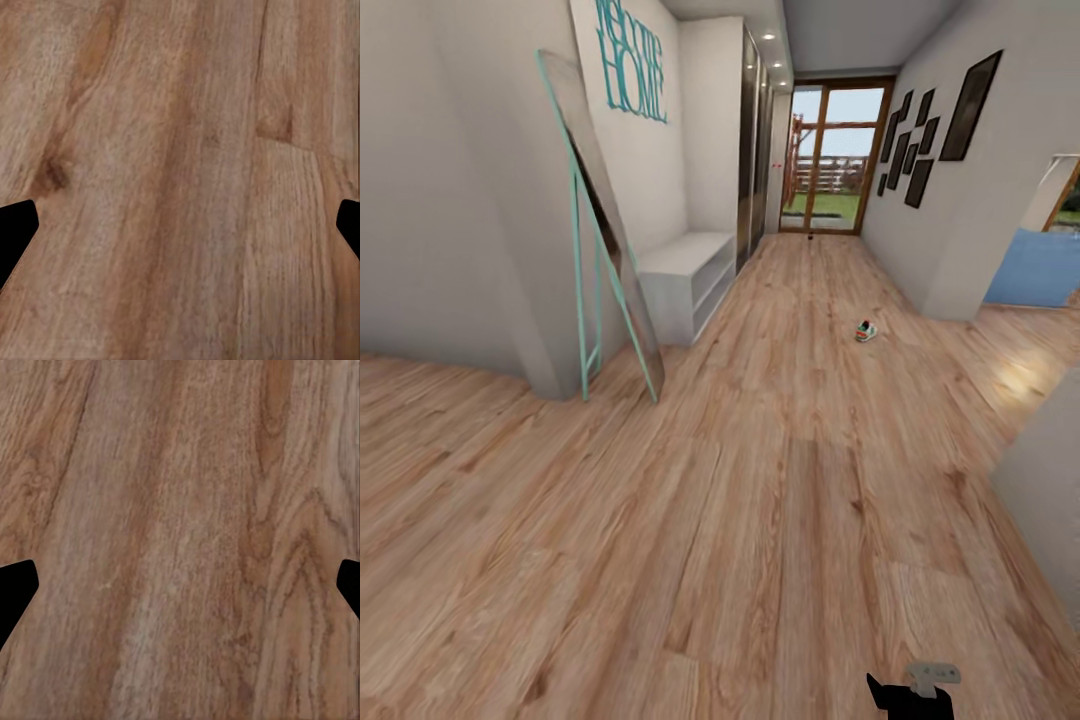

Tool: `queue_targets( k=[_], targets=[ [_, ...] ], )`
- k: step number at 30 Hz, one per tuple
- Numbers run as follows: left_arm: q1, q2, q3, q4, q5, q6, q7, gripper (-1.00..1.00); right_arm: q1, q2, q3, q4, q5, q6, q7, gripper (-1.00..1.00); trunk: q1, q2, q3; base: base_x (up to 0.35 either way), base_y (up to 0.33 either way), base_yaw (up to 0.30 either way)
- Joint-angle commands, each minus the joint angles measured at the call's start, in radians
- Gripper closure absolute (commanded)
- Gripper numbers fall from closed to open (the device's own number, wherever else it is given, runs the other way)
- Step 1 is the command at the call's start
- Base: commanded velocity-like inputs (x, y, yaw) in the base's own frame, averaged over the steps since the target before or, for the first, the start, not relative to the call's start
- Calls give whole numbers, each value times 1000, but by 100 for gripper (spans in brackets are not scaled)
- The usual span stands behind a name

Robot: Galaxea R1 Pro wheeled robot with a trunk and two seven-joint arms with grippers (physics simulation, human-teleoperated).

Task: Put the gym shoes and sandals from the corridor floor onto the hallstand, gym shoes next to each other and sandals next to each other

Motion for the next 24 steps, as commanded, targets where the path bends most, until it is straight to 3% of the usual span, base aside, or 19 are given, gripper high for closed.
queue_targets(
  k=[1,24],
  targets=[
    [0,0,3,1,9,3,-10,-100,-1,0,8,2,-11,-3,4,-100,0,0,-1,336,0,-264],
    [0,0,4,0,9,3,-10,-100,-1,1,10,3,-10,-3,4,-100,0,0,-1,336,0,-266]
  ],
)
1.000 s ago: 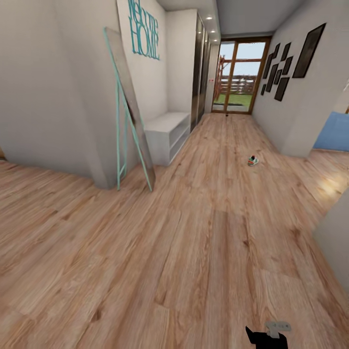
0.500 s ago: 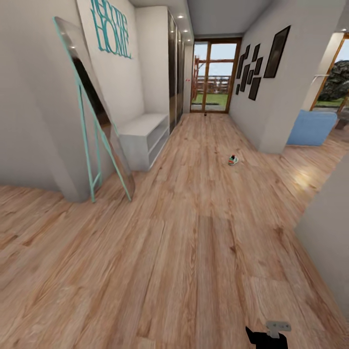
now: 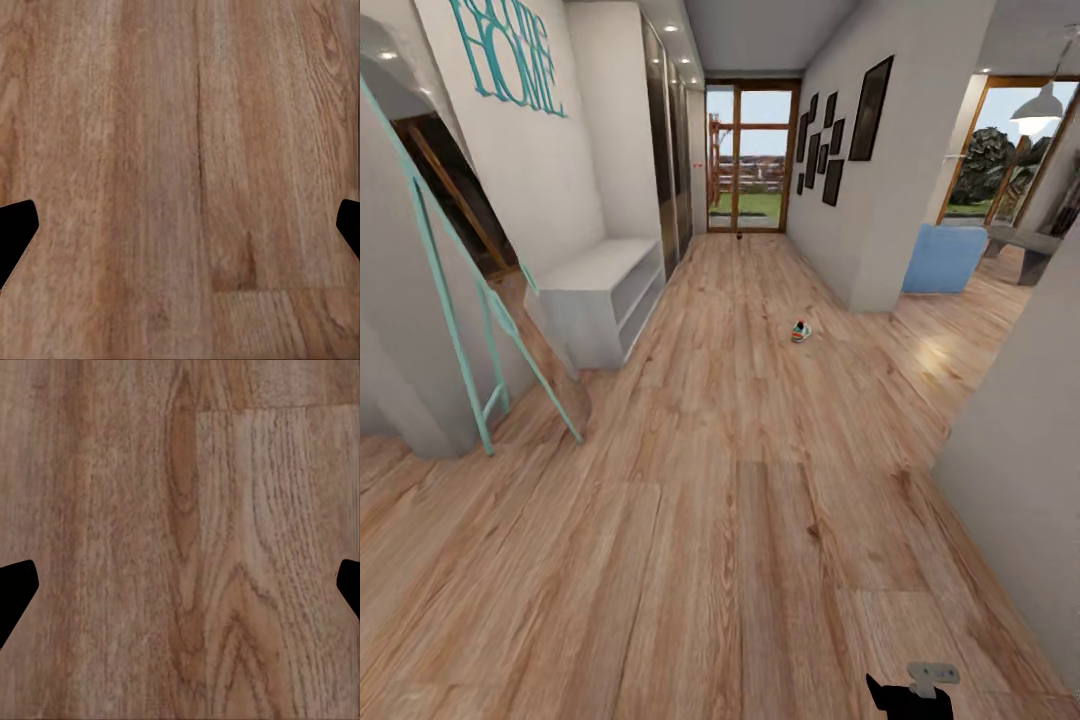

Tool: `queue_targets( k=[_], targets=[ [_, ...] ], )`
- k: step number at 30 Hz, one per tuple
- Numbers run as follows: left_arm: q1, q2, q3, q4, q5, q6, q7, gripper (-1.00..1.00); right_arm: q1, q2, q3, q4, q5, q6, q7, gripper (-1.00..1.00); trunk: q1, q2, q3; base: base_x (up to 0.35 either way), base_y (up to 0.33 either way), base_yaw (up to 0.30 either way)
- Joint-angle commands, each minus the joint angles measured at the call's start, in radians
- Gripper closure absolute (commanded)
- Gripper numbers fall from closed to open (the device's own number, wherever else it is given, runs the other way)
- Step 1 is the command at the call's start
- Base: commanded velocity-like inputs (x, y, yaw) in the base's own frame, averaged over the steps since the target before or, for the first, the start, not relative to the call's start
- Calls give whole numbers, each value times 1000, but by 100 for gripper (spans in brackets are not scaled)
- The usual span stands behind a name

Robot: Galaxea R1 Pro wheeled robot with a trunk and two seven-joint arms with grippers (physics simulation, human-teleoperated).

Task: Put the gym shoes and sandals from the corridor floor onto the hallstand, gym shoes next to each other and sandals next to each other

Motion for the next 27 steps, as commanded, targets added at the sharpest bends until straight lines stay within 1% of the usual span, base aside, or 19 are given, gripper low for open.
queue_targets(
  k=[1,5,9,27],
  targets=[
    [0,0,3,1,9,3,-10,-100,-1,0,8,2,-10,-3,4,-100,0,0,-1,336,0,-266],
    [0,0,4,1,9,3,-10,-100,-1,-1,8,2,-11,-3,4,-100,0,0,-1,336,0,-212],
    [0,0,4,1,9,3,-10,-100,-1,0,8,2,-10,-3,4,-100,0,0,-1,336,0,-81],
    [0,0,4,2,10,3,-10,-100,-1,0,8,2,-8,-4,8,-100,0,0,-1,336,0,-8]
  ],
)
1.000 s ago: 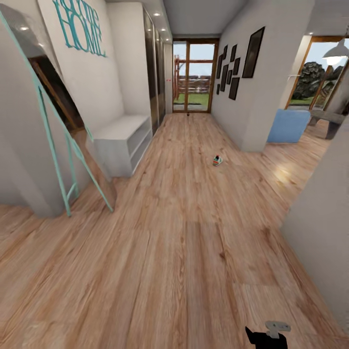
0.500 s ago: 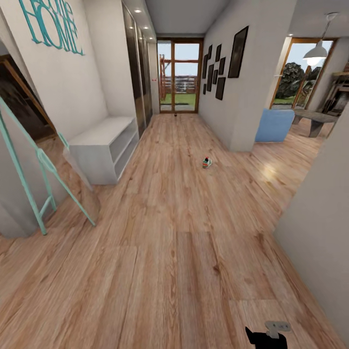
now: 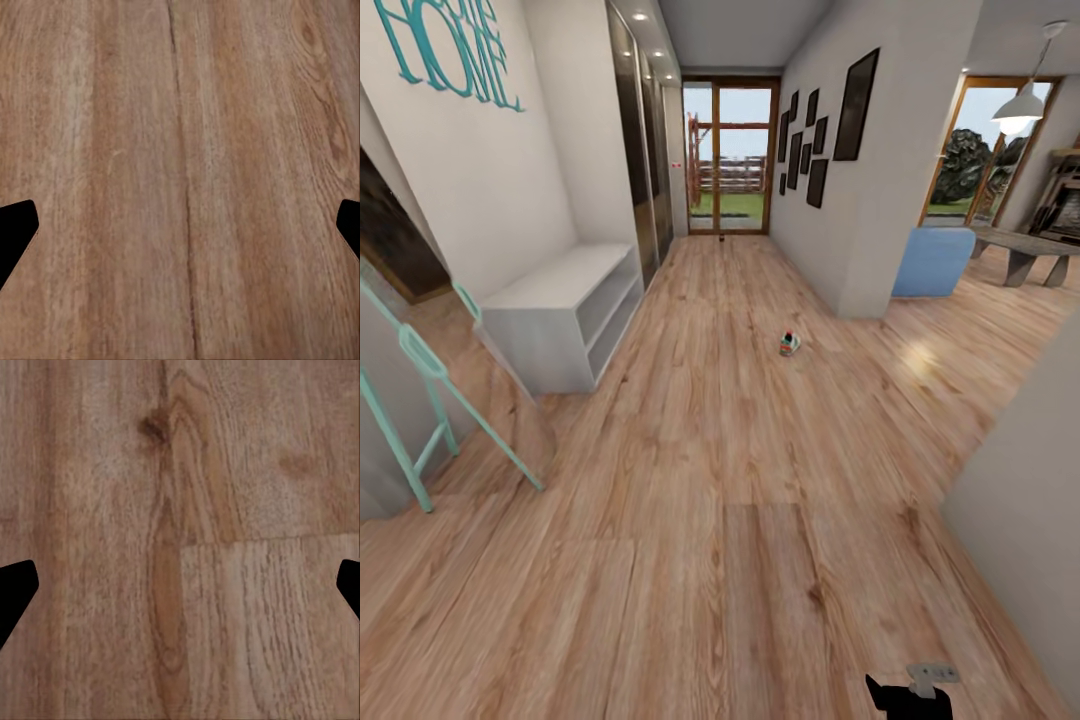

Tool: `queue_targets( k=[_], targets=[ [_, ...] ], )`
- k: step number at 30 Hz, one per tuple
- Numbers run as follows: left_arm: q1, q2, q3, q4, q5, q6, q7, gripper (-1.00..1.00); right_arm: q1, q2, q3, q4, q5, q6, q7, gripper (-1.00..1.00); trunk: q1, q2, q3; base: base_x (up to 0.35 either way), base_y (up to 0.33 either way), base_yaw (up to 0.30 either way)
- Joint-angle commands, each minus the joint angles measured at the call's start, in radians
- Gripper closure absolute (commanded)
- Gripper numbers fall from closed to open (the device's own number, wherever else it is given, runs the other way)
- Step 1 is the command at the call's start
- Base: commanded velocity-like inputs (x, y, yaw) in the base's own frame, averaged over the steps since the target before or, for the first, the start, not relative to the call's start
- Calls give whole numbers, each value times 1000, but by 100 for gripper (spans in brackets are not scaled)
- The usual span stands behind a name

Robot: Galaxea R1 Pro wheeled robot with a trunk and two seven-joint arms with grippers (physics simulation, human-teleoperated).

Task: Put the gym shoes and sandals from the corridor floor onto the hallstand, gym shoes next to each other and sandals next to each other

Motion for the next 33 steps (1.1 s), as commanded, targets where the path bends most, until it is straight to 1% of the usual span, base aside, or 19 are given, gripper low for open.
queue_targets(
  k=[1,33],
  targets=[
    [-1,0,3,1,9,3,-10,-100,-1,0,8,1,-10,-4,4,-100,0,0,-1,336,0,0],
    [-1,0,3,1,9,3,-10,-100,-1,-1,9,1,-9,-4,2,-100,0,0,-1,336,0,0]
  ],
)
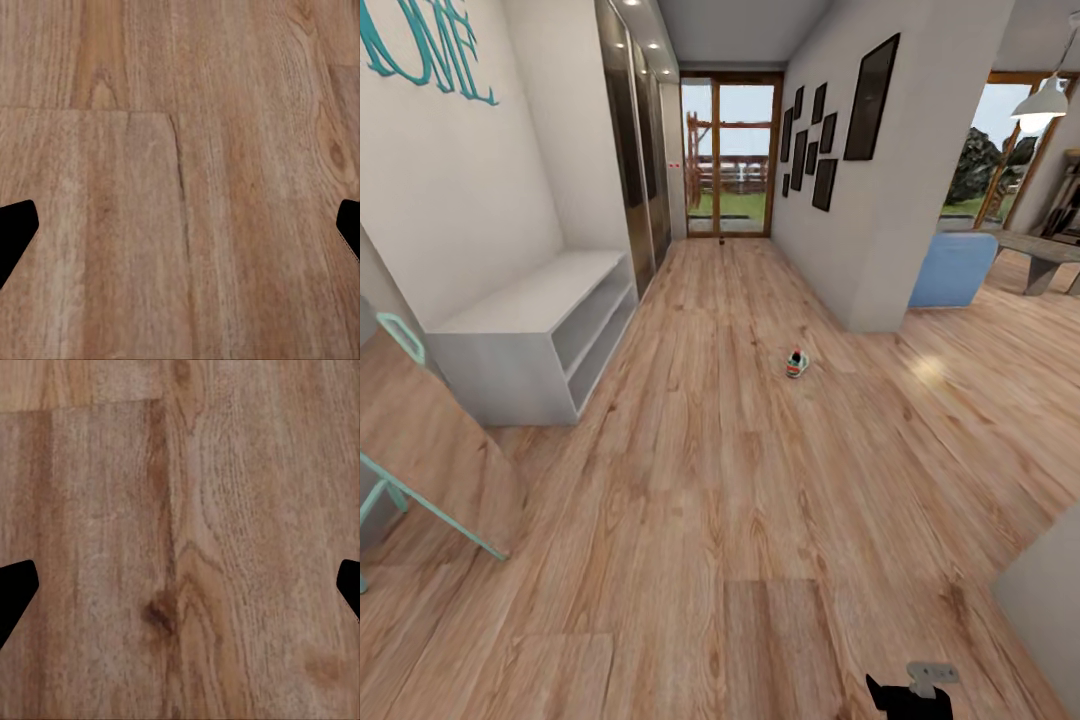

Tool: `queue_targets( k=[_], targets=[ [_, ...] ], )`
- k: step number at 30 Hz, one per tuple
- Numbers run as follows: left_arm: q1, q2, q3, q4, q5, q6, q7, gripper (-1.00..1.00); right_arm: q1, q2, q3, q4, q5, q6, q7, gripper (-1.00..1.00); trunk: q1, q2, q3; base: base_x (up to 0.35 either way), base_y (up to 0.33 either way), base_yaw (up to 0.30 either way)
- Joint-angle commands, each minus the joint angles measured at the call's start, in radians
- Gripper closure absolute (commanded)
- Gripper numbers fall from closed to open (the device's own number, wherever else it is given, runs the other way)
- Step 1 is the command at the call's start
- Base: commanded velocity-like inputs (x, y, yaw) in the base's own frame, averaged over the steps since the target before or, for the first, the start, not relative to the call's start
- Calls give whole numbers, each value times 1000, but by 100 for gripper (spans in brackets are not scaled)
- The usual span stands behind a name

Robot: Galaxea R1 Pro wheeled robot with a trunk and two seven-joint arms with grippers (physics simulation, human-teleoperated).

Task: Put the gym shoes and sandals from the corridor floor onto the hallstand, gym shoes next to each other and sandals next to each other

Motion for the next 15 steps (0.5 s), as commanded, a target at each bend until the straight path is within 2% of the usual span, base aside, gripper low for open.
queue_targets(
  k=[1,15],
  targets=[
    [-1,0,3,1,9,3,-10,-100,-1,0,8,1,-11,-3,4,-100,0,0,-1,336,0,0],
    [-1,0,3,1,10,3,-10,-100,-1,-1,8,1,-11,-3,3,-100,0,0,-1,336,0,0]
  ],
)
